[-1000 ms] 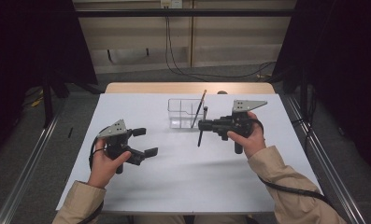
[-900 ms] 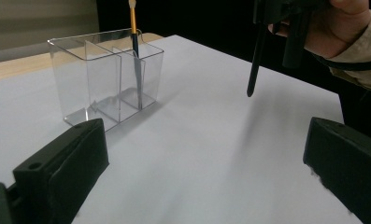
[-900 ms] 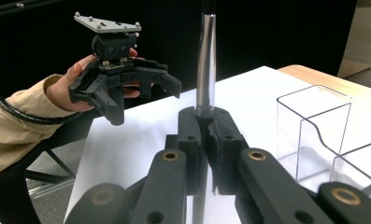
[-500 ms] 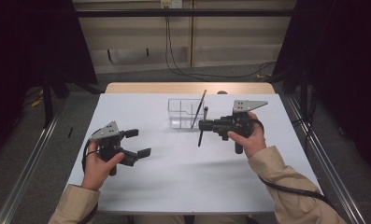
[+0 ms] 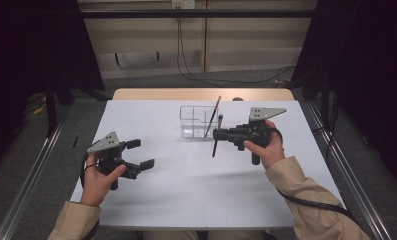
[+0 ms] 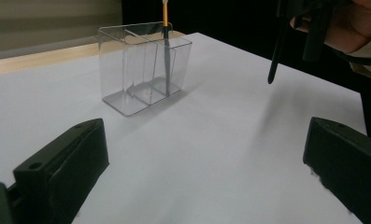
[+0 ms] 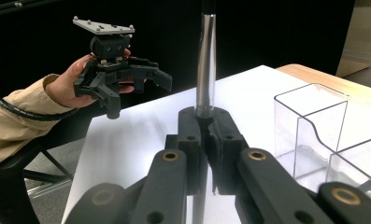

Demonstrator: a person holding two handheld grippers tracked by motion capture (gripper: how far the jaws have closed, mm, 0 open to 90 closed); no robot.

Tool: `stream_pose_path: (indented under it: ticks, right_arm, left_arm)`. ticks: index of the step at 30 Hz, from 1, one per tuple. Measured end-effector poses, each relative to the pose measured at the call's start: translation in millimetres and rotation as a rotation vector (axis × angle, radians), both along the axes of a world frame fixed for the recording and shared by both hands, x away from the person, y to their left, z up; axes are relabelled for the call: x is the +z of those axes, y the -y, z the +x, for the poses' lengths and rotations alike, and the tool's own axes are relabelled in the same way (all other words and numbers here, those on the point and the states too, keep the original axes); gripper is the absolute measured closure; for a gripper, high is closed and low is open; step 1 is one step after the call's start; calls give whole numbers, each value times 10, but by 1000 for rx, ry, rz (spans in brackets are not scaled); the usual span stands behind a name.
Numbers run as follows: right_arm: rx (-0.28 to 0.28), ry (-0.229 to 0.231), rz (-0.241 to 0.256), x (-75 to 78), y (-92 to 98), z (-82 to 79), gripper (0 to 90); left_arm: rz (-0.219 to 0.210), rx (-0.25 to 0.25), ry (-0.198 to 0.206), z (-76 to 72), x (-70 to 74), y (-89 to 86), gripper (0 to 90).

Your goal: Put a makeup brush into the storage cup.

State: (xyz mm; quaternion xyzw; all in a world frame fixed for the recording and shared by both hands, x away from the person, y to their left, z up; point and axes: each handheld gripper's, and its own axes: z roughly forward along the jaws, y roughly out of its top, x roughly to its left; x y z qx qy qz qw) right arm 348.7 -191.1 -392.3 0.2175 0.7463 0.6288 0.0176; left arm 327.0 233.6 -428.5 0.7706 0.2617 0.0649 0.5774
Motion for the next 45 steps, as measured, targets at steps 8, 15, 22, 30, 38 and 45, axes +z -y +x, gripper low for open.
stream_pose_path:
  ticks: [8, 15, 22, 30, 38, 45]
  right_arm:
    - [-7, 1, -5, -6, 17, 7, 842]
    - [-9, 1, -4, -13, 16, 13, 841]
    - [-6, 1, -7, -19, 1, 16, 841]
    - [-14, 1, -15, -21, 8, 38, 841]
    - [-28, 6, -26, -24, 14, 79, 841]
    - [-43, 16, -40, -1, 1, 136, 841]
  left_arm:
    - [5, 22, 0, -40, -18, -92, 1]
    - [12, 41, -8, -81, -44, -188, 0]
    - [12, 52, -10, -118, -54, -260, 1]
    - [6, 65, -12, -145, -82, -305, 0]
    - [5, 61, -14, -161, -105, -305, 1]
    - [-4, 67, -9, -162, -108, -312, 1]
